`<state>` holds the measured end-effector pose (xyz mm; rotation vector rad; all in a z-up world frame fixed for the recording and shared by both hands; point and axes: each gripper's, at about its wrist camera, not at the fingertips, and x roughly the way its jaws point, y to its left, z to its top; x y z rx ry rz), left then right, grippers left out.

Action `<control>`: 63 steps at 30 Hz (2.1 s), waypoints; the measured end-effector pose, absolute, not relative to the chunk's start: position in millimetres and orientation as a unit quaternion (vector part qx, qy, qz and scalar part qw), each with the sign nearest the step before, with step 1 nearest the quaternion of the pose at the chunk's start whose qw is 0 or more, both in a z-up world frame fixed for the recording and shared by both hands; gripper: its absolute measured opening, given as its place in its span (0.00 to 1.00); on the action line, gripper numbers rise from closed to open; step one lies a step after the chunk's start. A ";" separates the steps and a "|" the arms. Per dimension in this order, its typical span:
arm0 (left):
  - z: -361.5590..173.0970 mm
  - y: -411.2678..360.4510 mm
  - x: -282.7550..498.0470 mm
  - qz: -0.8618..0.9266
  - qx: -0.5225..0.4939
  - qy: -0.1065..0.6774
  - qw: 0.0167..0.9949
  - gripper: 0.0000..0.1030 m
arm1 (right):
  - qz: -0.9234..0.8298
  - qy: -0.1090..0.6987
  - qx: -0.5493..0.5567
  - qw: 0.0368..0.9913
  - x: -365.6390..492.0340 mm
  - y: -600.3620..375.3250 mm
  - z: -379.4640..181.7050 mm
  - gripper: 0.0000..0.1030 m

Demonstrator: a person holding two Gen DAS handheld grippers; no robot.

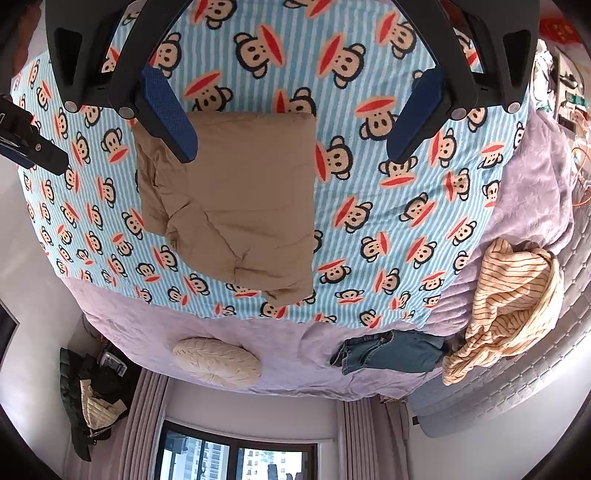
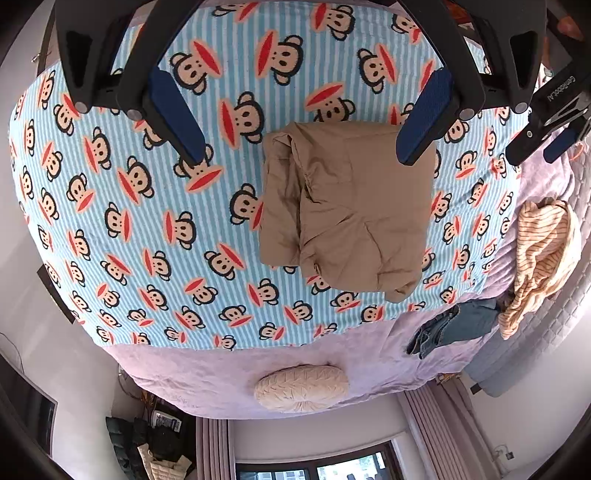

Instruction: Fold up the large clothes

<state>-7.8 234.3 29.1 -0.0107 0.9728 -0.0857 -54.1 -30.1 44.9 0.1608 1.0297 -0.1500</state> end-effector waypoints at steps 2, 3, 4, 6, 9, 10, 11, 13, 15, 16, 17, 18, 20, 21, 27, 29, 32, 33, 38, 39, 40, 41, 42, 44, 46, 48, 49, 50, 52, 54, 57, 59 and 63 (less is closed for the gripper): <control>30.4 233.7 -8.5 -0.041 -0.006 0.467 0.883 1.00 | -0.072 0.490 0.074 0.865 -54.7 -29.0 45.7 1.00; 29.9 233.5 -9.0 -0.041 -0.006 0.467 0.883 1.00 | -0.072 0.490 0.073 0.866 -55.1 -28.1 46.0 1.00; 30.5 233.9 -8.8 -0.040 -0.008 0.467 0.883 1.00 | -0.071 0.490 0.073 0.866 -54.9 -28.1 46.2 1.00; 30.5 233.9 -8.5 -0.038 -0.008 0.468 0.883 1.00 | -0.072 0.490 0.074 0.866 -54.8 -27.7 46.3 1.00; 30.5 235.0 -8.4 -0.036 -0.011 0.470 0.882 1.00 | -0.071 0.491 0.074 0.865 -53.5 -27.4 46.4 1.00; 30.5 234.9 -8.1 -0.036 -0.012 0.471 0.882 1.00 | -0.071 0.492 0.075 0.865 -53.1 -27.2 46.5 1.00; 30.1 235.1 -8.0 -0.035 -0.012 0.471 0.881 1.00 | -0.071 0.492 0.075 0.864 -52.3 -27.0 46.8 1.00; 29.2 236.4 -7.3 -0.035 -0.014 0.473 0.880 1.00 | -0.071 0.492 0.075 0.865 -52.3 -26.8 46.5 1.00; 28.7 237.0 -6.7 -0.036 -0.014 0.473 0.880 1.00 | -0.070 0.492 0.074 0.865 -52.1 -27.0 46.3 1.00; 28.7 236.9 -6.8 -0.035 -0.014 0.473 0.880 1.00 | -0.071 0.492 0.074 0.864 -52.1 -26.9 46.1 1.00; 28.7 236.8 -6.9 -0.035 -0.014 0.473 0.880 1.00 | -0.071 0.492 0.074 0.864 -52.1 -26.8 46.0 1.00; 28.5 236.9 -6.7 -0.036 -0.014 0.473 0.880 1.00 | -0.071 0.492 0.075 0.864 -52.2 -26.7 46.0 1.00; 28.7 236.4 -7.3 -0.035 -0.014 0.473 0.880 1.00 | -0.070 0.493 0.075 0.864 -51.8 -26.8 45.9 1.00; 28.6 236.6 -7.3 -0.034 -0.015 0.473 0.880 1.00 | -0.070 0.493 0.074 0.864 -51.9 -26.8 45.9 1.00; 25.4 238.9 -4.8 -0.036 -0.016 0.475 0.879 1.00 | -0.070 0.493 0.074 0.864 -51.8 -26.4 45.9 1.00; 24.3 239.4 -4.5 -0.037 -0.017 0.476 0.878 1.00 | -0.071 0.493 0.074 0.864 -51.9 -26.2 45.9 1.00; 24.2 239.6 -4.3 -0.037 -0.017 0.476 0.879 1.00 | -0.071 0.492 0.074 0.864 -51.6 -25.9 46.0 1.00; 24.7 239.5 -4.3 -0.037 -0.017 0.476 0.879 1.00 | -0.070 0.493 0.075 0.864 -51.7 -25.8 45.8 1.00; 24.6 239.7 -4.3 -0.037 -0.016 0.476 0.879 1.00 | -0.071 0.493 0.074 0.864 -51.3 -25.4 46.0 1.00; 24.6 239.6 -4.3 -0.037 -0.016 0.476 0.879 1.00 | -0.070 0.493 0.074 0.864 -51.4 -25.3 46.0 1.00; 24.7 239.6 -4.4 -0.037 -0.016 0.476 0.879 1.00 | -0.071 0.493 0.074 0.864 -51.4 -25.3 46.0 1.00; 24.4 239.7 -4.4 -0.037 -0.016 0.476 0.879 1.00 | -0.071 0.492 0.074 0.864 -51.0 -25.2 46.2 1.00; 24.0 239.7 -4.3 -0.036 -0.017 0.476 0.879 1.00 | -0.070 0.493 0.074 0.864 -51.1 -25.4 45.9 1.00; 24.7 239.6 -4.3 -0.036 -0.017 0.476 0.879 1.00 | -0.070 0.493 0.075 0.864 -51.2 -25.3 45.8 1.00; 24.5 239.7 -4.3 -0.036 -0.017 0.476 0.879 1.00 | -0.071 0.493 0.075 0.864 -51.4 -25.2 45.8 1.00; 24.2 239.8 -4.0 -0.036 -0.016 0.476 0.879 1.00 | -0.070 0.493 0.074 0.864 -51.2 -25.2 45.7 1.00; 24.2 240.0 -4.0 -0.036 -0.016 0.476 0.879 1.00 | -0.070 0.493 0.074 0.864 -50.9 -25.0 45.8 1.00; 24.1 239.8 -4.0 -0.036 -0.016 0.476 0.879 1.00 | -0.070 0.493 0.075 0.864 -51.4 -25.2 45.6 1.00; 24.7 239.5 -4.3 -0.036 -0.016 0.476 0.879 1.00 | -0.070 0.493 0.075 0.864 -51.5 -25.1 45.7 1.00; 25.1 239.2 -4.3 -0.036 -0.016 0.476 0.879 1.00 | -0.071 0.493 0.075 0.864 -51.4 -25.3 45.7 1.00; 24.3 240.2 -3.5 -0.037 -0.016 0.475 0.879 1.00 | -0.070 0.493 0.074 0.864 -51.1 -26.0 45.8 1.00; 23.5 241.6 -2.5 -0.037 -0.015 0.475 0.879 1.00 | -0.070 0.493 0.074 0.864 -51.1 -25.4 45.3 1.00; 24.0 240.8 -2.8 -0.037 -0.015 0.476 0.879 1.00 | -0.070 0.493 0.074 0.864 -50.5 -26.2 45.2 1.00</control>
